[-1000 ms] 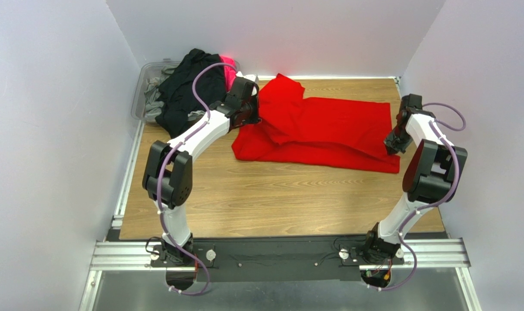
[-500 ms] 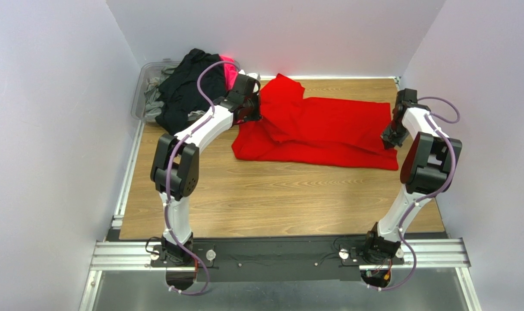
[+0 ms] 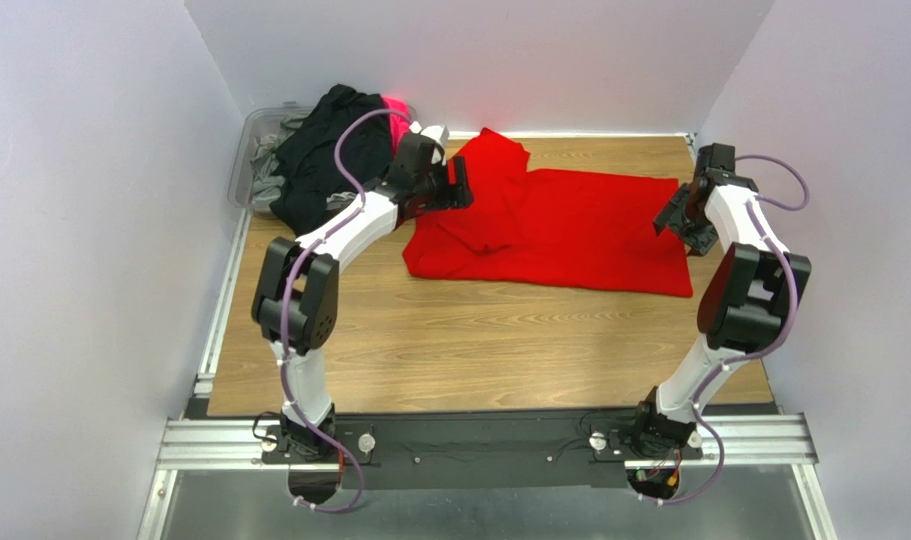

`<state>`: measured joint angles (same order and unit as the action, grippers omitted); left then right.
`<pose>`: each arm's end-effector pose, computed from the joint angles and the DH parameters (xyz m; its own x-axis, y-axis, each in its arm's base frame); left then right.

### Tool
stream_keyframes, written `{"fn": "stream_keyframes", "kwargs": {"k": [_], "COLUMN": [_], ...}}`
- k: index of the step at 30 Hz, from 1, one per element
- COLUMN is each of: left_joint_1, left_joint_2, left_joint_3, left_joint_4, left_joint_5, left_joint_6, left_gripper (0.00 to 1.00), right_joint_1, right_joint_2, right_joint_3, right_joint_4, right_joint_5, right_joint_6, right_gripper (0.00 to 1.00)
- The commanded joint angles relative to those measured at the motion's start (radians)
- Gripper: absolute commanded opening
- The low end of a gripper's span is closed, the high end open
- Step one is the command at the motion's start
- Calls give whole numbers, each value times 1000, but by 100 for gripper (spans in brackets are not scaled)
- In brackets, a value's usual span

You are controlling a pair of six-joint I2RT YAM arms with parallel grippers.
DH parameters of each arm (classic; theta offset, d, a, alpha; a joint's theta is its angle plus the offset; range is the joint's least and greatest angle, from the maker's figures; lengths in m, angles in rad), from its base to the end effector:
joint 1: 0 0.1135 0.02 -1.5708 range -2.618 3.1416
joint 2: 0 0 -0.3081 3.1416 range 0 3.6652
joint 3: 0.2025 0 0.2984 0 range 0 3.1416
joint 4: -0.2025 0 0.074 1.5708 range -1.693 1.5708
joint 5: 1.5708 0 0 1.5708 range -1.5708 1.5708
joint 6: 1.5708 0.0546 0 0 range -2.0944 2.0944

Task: Fold and stack the t-shirts
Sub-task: Fold the tshirt

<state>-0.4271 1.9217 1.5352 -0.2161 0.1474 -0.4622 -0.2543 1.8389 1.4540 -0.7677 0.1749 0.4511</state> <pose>0.4743 -0.2247 0.2757 -0.6936 -0.1690 -0.7003 0.2353 0.8657 -0.4419 0.4302 -0.1216 0.2397 -0.6581 0.6146 -0.4348 0.6701 0.7415 0.0339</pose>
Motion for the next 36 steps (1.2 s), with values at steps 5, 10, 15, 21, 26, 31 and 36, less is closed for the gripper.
{"fn": "stream_keyframes", "kwargs": {"k": [5, 10, 15, 21, 26, 31, 36], "left_joint_1": [1, 2, 2, 2, 2, 7, 16], "left_joint_2": [-217, -292, -306, -291, -325, -352, -331], "left_joint_3": [-364, -532, -598, -613, -659, -690, -684], "left_joint_4": [110, 150, 162, 153, 130, 136, 136], "left_joint_5": [-2, -8, -32, -66, -98, -118, -118], "left_joint_6": [-64, -93, -115, -122, -127, -132, -124], "left_gripper": [78, 71, 65, 60, 60, 60, 60], "right_joint_1": [4, 4, 4, 0, -8, -13, -14], "right_joint_2": [-162, -185, -188, -175, -178, -173, -162], "right_joint_3": [-194, -274, -310, -313, -314, -316, -311], "right_joint_4": [34, 45, 50, 51, 51, 51, 51], "right_joint_5": [4, 38, 61, 84, 100, 101, 112], "right_joint_6": [-8, 0, -3, -3, -11, -9, -9], "right_gripper": [79, 75, 74, 74, 74, 74, 74]}}
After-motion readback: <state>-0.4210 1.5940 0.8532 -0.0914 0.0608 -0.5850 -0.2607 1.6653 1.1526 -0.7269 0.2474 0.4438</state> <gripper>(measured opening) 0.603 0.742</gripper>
